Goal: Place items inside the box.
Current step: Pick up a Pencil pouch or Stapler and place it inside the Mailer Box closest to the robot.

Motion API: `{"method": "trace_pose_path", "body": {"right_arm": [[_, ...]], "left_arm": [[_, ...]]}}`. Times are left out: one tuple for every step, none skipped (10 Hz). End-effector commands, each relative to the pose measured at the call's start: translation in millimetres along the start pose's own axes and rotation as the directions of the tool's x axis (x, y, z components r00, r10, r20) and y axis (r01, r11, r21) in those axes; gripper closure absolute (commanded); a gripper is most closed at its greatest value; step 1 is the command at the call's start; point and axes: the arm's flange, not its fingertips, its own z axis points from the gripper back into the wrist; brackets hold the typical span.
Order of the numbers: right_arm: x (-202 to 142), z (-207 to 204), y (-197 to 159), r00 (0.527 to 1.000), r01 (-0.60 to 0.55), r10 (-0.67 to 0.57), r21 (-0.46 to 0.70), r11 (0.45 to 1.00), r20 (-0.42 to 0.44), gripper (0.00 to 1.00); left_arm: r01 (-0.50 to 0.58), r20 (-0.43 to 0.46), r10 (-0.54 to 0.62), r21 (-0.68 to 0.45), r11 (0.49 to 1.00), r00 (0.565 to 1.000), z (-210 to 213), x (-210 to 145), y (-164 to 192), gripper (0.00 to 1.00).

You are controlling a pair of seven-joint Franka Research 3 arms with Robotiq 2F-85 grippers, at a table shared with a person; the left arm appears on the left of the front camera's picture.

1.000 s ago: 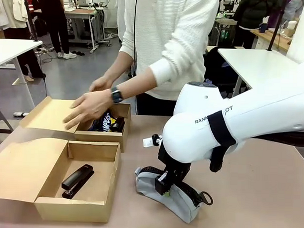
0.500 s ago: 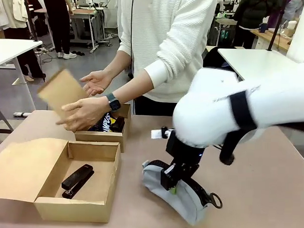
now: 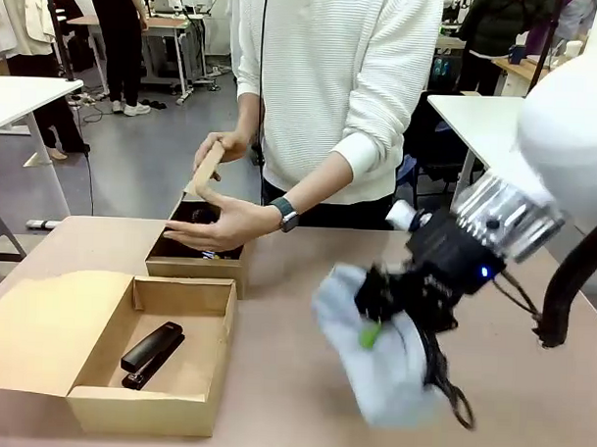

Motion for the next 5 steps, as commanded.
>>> {"method": "trace_pose_path", "body": {"right_arm": [[-12.0,-14.5,-3.1,0.988,-0.113,0.107,-0.047,0.993,-0.115,1.0],[-12.0,-14.5,-3.1,0.988,-0.113,0.107,-0.047,0.993,-0.115,1.0],[-12.0,-14.5,-3.1,0.988,-0.113,0.107,-0.047,0.993,-0.115,1.0],[-12.0,-14.5,-3.1,0.988,-0.113,0.107,-0.047,0.993,-0.115,1.0],[-12.0,-14.5,-3.1,0.988,-0.113,0.107,-0.047,0.993,-0.115,1.0]], "left_arm": [[0.016,0.001,-0.016,0.001,1.0,1.0,-0.6,-2.9,-0.9,0.0],[0.016,0.001,-0.016,0.001,1.0,1.0,-0.6,-2.9,-0.9,0.0],[0.016,0.001,-0.016,0.001,1.0,1.0,-0.6,-2.9,-0.9,0.0],[0.016,0.001,-0.016,0.001,1.0,1.0,-0.6,-2.9,-0.9,0.0],[0.016,0.001,-0.016,0.001,1.0,1.0,-0.6,-2.9,-0.9,0.0]]}}
